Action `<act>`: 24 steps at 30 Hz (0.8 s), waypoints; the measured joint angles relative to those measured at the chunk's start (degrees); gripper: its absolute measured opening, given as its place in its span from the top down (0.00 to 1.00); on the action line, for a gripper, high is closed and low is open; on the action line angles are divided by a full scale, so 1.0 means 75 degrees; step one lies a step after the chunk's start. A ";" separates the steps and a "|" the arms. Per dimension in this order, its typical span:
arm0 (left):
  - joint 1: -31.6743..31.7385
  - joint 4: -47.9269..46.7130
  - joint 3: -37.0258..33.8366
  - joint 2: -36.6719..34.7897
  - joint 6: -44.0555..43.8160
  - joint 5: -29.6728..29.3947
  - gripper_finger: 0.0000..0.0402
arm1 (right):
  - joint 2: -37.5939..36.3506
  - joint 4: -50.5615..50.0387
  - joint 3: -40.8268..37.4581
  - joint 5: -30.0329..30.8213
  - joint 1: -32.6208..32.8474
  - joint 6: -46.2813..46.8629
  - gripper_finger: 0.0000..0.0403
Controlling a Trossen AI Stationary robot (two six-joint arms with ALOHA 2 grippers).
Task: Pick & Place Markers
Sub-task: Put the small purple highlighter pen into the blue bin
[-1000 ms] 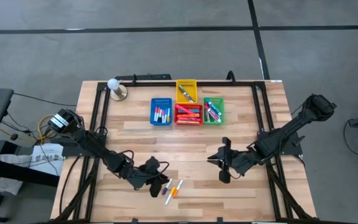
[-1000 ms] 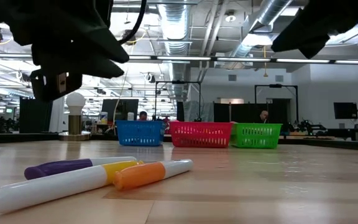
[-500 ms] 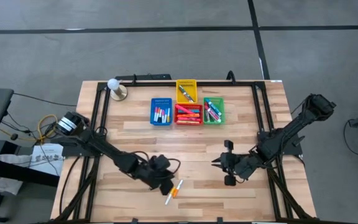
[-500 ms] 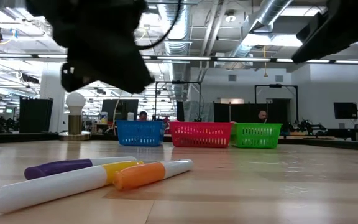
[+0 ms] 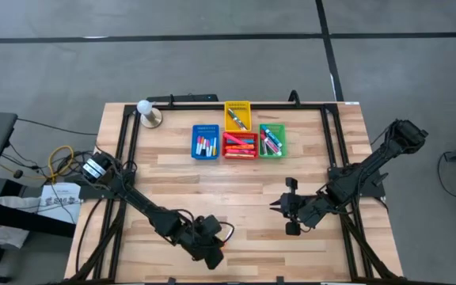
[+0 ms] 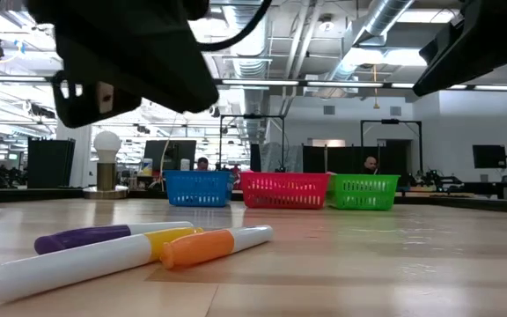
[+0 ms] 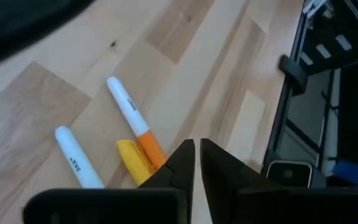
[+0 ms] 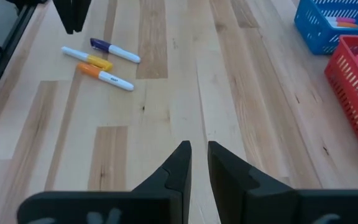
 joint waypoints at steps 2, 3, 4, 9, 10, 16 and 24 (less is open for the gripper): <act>-0.0047 -0.0167 0.0003 -0.0005 0.0038 0.0000 0.94 | 0.0003 0.0006 0.0000 0.0000 0.0000 0.0003 0.89; -0.0051 -0.0284 0.0002 -0.0005 0.0039 0.0004 0.94 | 0.0003 0.0009 0.0000 0.0000 0.0000 0.0010 0.89; -0.0051 -0.0365 0.0000 -0.0005 0.0050 0.0006 0.93 | 0.0003 0.0012 0.0000 0.0001 0.0000 0.0044 0.89; 0.0022 -0.0747 0.0000 -0.0005 0.0443 -0.0053 0.85 | 0.0003 0.0084 0.0000 0.0009 0.0000 0.0062 0.89; 0.0044 -0.0793 0.0000 -0.0005 0.0454 -0.0085 0.83 | 0.0003 0.0087 0.0000 0.0009 0.0000 0.0098 0.89; 0.0190 -0.1633 0.0000 -0.0005 0.0433 -0.0318 0.75 | 0.0003 0.0072 0.0000 0.0009 0.0025 0.0273 0.89; 0.0315 -0.1622 -0.0220 -0.0005 0.0258 -0.0460 0.73 | 0.0003 0.0064 0.0000 -0.0006 0.0052 0.0548 0.89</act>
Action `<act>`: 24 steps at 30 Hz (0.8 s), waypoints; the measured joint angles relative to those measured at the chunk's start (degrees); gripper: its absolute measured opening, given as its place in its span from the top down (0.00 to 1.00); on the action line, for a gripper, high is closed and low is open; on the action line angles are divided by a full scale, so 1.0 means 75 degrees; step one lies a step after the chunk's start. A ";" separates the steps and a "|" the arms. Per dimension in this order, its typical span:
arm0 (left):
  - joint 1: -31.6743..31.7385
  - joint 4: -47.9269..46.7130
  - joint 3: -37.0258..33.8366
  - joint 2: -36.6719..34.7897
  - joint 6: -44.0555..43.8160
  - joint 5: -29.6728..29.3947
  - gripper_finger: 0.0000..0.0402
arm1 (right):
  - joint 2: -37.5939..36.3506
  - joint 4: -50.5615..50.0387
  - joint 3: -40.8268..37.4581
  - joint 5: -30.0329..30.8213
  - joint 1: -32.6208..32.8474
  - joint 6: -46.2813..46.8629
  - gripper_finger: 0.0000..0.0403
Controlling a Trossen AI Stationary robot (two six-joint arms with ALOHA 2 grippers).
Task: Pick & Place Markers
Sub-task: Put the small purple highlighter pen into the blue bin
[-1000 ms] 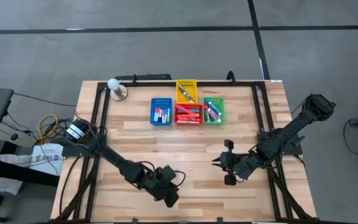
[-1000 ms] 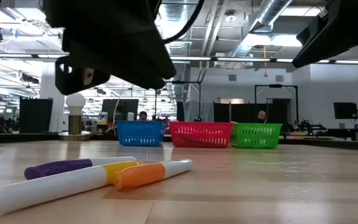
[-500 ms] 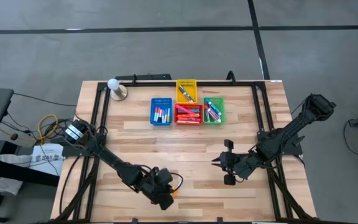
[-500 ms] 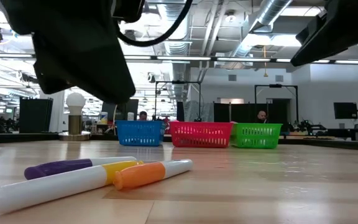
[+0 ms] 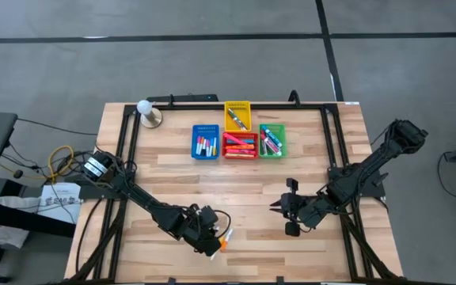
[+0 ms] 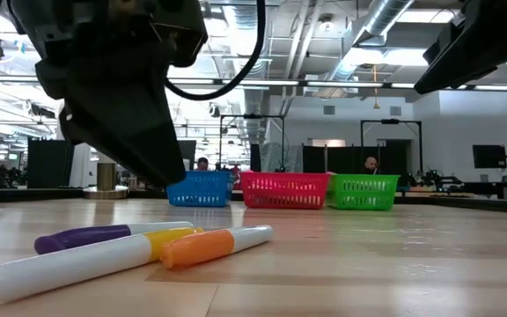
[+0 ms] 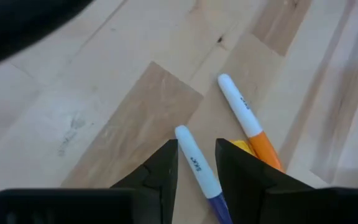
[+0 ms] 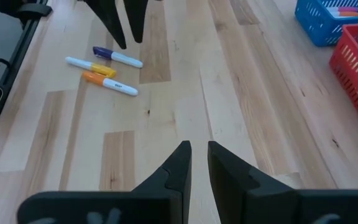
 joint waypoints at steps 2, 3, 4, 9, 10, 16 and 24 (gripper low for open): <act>-0.0002 0.0090 -0.0047 0.0000 -0.0057 0.0005 0.73 | 0.0000 0.0000 0.0000 0.0000 0.0002 0.0000 0.89; -0.0002 0.0118 -0.0048 0.0000 -0.0060 0.0005 0.73 | 0.0000 0.0000 0.0000 0.0003 0.0000 0.0000 0.89; -0.0002 0.0195 -0.0048 0.0000 -0.0066 0.0006 0.73 | 0.0000 0.0000 0.0000 0.0003 0.0000 0.0000 0.89; -0.0024 0.0288 -0.0048 0.0000 -0.0078 0.0003 0.73 | 0.0000 0.0000 0.0000 0.0004 0.0000 -0.0003 0.89; -0.0026 0.0294 -0.0048 0.0000 -0.0078 0.0004 0.73 | 0.0000 0.0001 0.0000 0.0006 0.0000 -0.0003 0.89; -0.0026 0.0298 -0.0048 0.0000 -0.0081 0.0003 0.73 | 0.0000 0.0000 0.0000 0.0006 0.0000 -0.0006 0.89; -0.0014 0.0337 -0.0045 0.0105 -0.0085 0.0018 0.73 | 0.0000 0.0000 0.0003 0.0009 0.0000 -0.0012 0.89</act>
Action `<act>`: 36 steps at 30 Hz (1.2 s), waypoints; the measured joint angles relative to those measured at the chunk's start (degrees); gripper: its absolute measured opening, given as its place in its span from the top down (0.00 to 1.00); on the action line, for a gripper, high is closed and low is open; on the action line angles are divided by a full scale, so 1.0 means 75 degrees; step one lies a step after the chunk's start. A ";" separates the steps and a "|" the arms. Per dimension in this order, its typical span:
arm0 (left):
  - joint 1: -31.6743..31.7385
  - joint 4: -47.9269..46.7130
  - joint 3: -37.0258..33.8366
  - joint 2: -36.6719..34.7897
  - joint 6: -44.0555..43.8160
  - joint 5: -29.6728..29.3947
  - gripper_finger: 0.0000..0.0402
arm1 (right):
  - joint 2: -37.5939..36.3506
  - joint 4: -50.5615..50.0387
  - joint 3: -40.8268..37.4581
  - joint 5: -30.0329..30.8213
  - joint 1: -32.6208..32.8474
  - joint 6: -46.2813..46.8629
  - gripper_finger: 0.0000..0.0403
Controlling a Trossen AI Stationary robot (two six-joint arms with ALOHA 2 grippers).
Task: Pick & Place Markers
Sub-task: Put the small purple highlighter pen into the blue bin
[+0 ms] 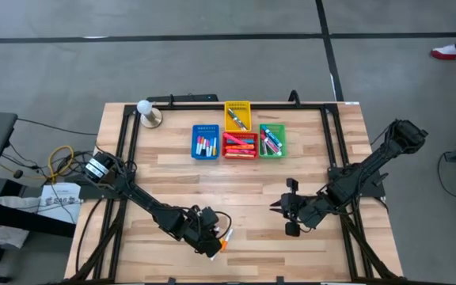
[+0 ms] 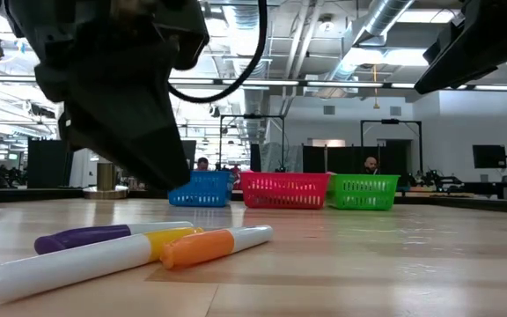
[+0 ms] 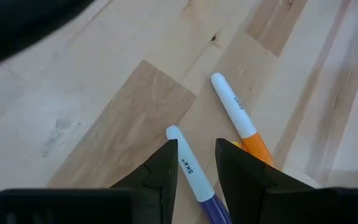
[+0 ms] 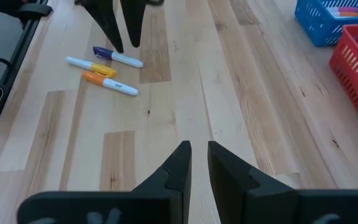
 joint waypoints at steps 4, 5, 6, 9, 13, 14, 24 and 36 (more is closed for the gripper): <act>0.0000 0.0055 0.0003 0.0301 -0.0173 0.0203 0.73 | 0.0000 0.0003 0.0000 0.0000 0.0000 -0.0003 0.89; 0.0000 0.0055 0.0000 0.0364 -0.0203 0.0220 0.73 | 0.0000 -0.0001 0.0000 0.0000 0.0000 -0.0003 0.89; 0.0000 0.0063 0.0000 0.0426 -0.0283 0.0231 0.73 | 0.0000 -0.0001 0.0000 0.0000 0.0000 -0.0003 0.89; 0.0000 0.0102 0.0009 0.0538 -0.0453 0.0213 0.73 | 0.0000 0.0000 0.0000 0.0002 0.0000 -0.0003 0.89; -0.0006 0.0141 0.0029 0.0615 -0.0564 0.0163 0.73 | 0.0000 0.0000 0.0000 0.0000 -0.0003 -0.0003 0.89; -0.0009 0.0141 0.0029 0.0633 -0.0566 0.0160 0.74 | 0.0000 -0.0002 0.0000 0.0003 -0.0003 -0.0005 0.89; 0.0008 0.0135 0.0023 0.0685 -0.1026 0.0221 0.86 | 0.0000 -0.0003 0.0003 0.0006 -0.0003 -0.0006 0.89; 0.0005 0.0311 -0.0011 0.0598 -0.1022 0.0082 0.91 | 0.0002 0.0003 0.0003 0.0013 -0.0003 0.0009 0.89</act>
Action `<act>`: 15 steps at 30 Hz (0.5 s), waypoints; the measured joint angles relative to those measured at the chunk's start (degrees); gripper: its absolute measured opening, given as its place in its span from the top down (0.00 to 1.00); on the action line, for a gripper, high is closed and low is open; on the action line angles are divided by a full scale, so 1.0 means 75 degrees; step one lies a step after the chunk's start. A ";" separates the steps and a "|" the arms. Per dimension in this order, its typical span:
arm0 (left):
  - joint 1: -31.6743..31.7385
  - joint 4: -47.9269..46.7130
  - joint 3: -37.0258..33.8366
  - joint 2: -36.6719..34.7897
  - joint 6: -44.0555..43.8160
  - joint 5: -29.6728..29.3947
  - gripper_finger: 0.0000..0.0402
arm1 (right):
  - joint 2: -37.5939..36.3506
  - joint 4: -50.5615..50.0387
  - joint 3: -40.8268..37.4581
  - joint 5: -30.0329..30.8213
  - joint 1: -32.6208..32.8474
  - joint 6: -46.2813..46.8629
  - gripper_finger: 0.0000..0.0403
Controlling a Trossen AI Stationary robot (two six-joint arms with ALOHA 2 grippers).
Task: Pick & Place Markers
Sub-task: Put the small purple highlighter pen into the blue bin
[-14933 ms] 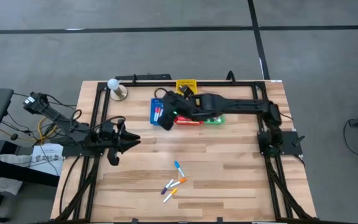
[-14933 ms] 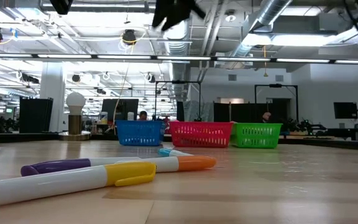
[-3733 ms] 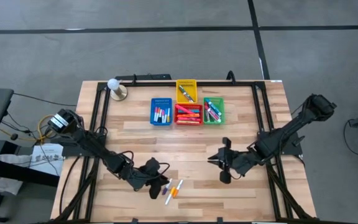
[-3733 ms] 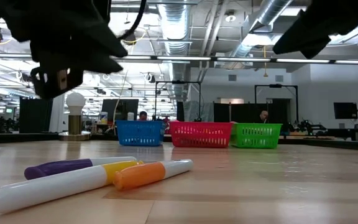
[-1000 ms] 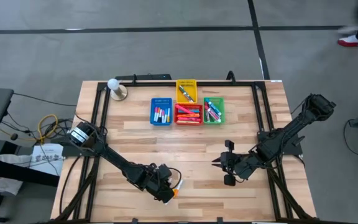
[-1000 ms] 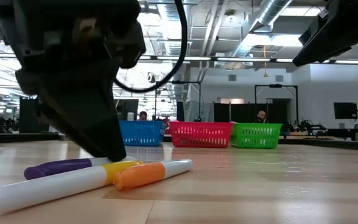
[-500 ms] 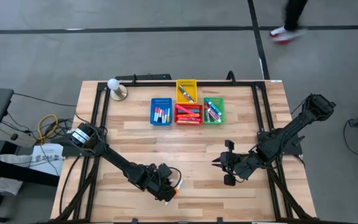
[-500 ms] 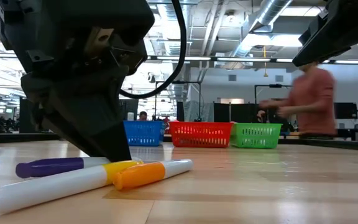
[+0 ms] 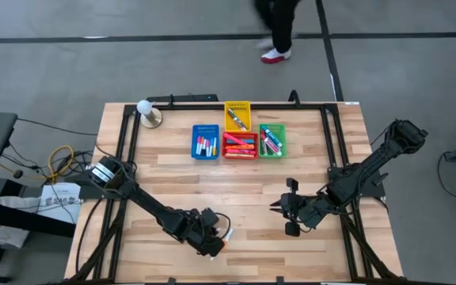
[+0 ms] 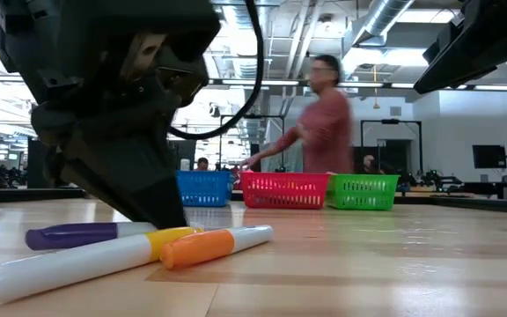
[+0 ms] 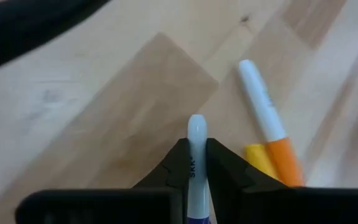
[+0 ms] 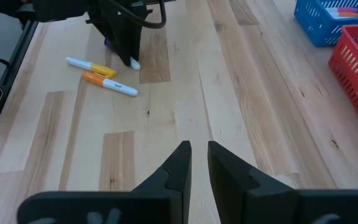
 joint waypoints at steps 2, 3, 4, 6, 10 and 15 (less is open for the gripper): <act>0.0000 -0.0105 -0.0013 -0.0093 0.0040 -0.0045 0.92 | -0.0001 0.0018 0.0000 0.0013 -0.0007 0.0000 0.89; 0.0005 -0.0197 -0.0013 -0.0162 0.0047 -0.0082 0.92 | 0.0001 0.0026 0.0000 0.0051 -0.0012 0.0001 0.89; 0.0006 -0.0282 -0.0013 -0.0262 0.0047 -0.0118 0.93 | 0.0001 0.0043 0.0000 0.0130 -0.0012 0.0003 0.89; 0.0009 -0.0405 -0.0012 -0.0487 0.0048 -0.0250 0.93 | 0.0001 0.0102 0.0000 0.0352 -0.0012 0.0003 0.89; 0.0006 -0.0555 -0.0013 -0.1033 0.0027 -0.0907 0.92 | 0.0001 0.0338 0.0000 0.0785 -0.0074 0.0003 0.89; -0.0137 -0.0328 -0.0007 -0.1880 0.0001 -0.2821 0.92 | 0.0001 0.0601 0.0000 0.1019 -0.0365 0.0258 0.89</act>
